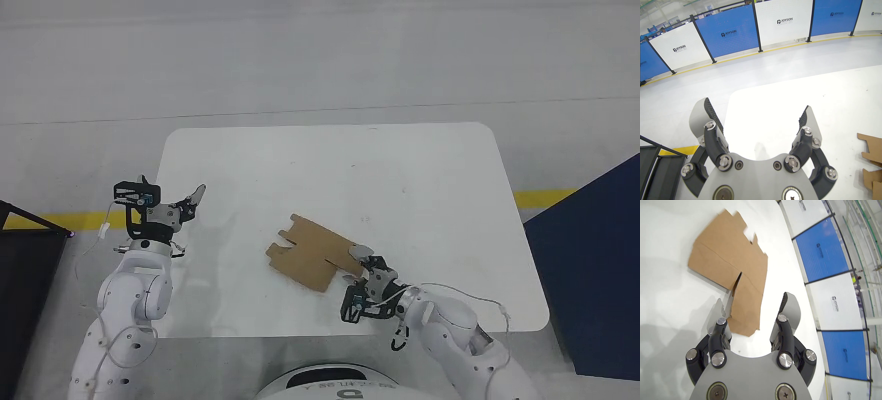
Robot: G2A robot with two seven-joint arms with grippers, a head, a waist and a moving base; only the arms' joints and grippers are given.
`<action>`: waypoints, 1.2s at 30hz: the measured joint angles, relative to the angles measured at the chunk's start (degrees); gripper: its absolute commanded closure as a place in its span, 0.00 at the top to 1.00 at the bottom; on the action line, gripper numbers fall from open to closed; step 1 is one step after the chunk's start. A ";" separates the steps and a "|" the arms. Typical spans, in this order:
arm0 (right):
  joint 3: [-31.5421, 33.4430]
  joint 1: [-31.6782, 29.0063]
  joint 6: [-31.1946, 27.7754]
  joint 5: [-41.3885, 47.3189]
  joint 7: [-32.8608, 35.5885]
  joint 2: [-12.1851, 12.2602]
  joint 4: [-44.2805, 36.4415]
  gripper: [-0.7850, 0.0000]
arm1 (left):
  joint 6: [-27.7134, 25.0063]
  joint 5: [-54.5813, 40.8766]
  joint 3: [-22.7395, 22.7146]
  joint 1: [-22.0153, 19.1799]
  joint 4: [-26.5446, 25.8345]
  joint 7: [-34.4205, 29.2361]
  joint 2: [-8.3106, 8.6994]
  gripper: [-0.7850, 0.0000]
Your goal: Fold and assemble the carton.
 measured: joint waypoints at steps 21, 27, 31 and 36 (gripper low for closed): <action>-8.86 9.98 0.87 -2.34 16.07 -2.65 4.60 0.33 | 0.00 0.00 0.00 0.00 0.00 0.00 0.00 1.00; -11.71 12.18 2.76 -6.83 20.65 -3.41 5.00 0.00 | 0.00 0.00 0.00 0.00 0.00 0.00 0.00 1.00; -12.40 9.89 9.34 -13.86 22.11 -3.25 1.38 0.00 | 0.00 0.00 0.00 0.00 0.00 0.00 0.00 1.00; -12.83 4.53 24.30 -30.90 27.03 -2.76 -4.36 0.00 | 0.00 0.00 0.00 0.00 0.00 0.00 0.00 1.00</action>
